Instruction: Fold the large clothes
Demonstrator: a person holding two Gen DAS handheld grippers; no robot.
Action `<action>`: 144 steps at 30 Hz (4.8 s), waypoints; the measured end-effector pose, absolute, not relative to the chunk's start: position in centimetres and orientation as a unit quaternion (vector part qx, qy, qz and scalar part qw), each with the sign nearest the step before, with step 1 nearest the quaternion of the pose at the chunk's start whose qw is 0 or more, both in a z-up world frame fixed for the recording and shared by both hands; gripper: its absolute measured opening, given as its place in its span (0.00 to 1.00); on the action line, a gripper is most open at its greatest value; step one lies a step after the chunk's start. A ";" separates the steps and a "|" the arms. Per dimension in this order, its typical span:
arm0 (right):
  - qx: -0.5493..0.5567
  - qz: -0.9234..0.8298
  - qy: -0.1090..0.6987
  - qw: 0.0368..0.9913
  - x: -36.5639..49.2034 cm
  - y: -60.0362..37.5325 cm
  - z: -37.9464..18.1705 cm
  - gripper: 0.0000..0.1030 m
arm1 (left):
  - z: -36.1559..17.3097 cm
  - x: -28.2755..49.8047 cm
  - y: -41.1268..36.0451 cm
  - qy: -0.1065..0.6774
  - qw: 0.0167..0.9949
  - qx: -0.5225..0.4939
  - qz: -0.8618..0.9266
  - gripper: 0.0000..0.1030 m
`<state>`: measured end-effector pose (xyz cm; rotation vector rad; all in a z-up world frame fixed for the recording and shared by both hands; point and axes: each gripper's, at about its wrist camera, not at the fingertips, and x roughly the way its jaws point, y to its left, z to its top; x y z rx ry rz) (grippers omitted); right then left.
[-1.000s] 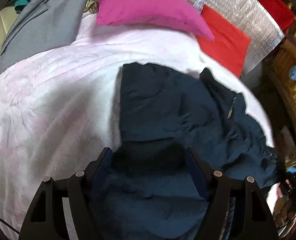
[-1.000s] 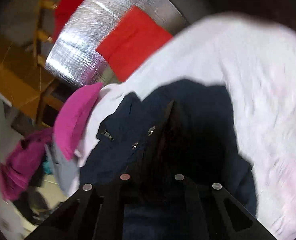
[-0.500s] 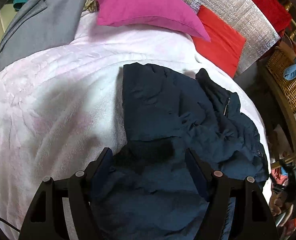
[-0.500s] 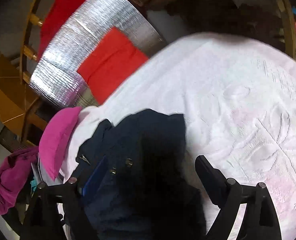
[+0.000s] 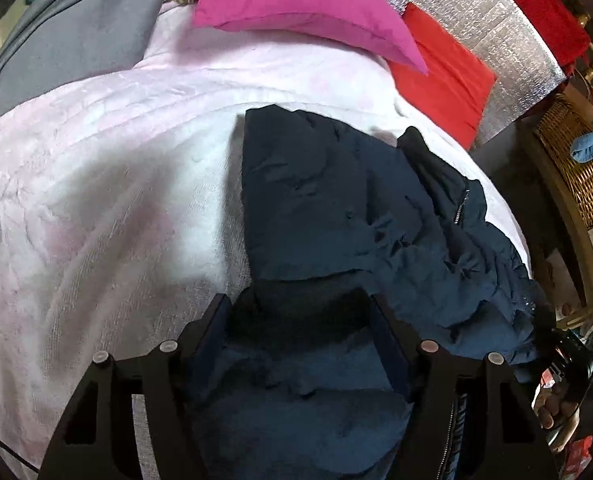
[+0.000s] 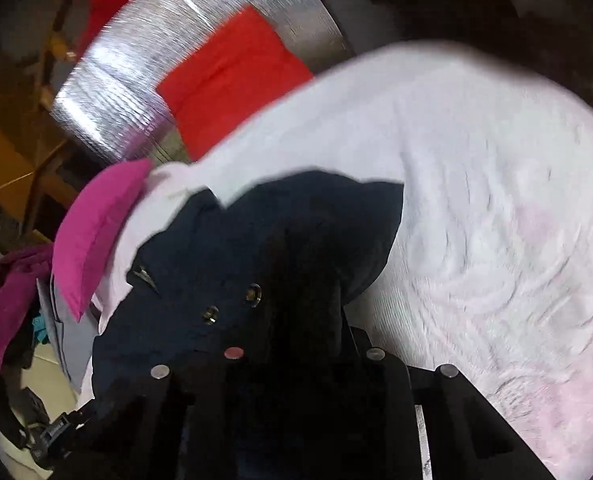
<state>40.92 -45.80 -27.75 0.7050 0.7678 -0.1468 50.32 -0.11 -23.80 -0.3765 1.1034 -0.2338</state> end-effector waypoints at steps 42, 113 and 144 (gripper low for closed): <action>0.591 0.045 0.379 0.710 40.9 -40.8 -34.7 0.66 | -23.6 46.5 -9.7 0.507 0.854 -0.092 -0.063 0.72; 0.398 -0.074 0.414 0.815 41.6 -47.2 -32.3 0.75 | -18.4 42.8 -12.3 0.383 0.919 0.080 -0.040 0.72; 0.330 -0.045 0.399 0.854 45.1 -45.0 -31.4 0.39 | -25.7 53.6 0.1 0.511 0.808 -0.261 -0.135 0.34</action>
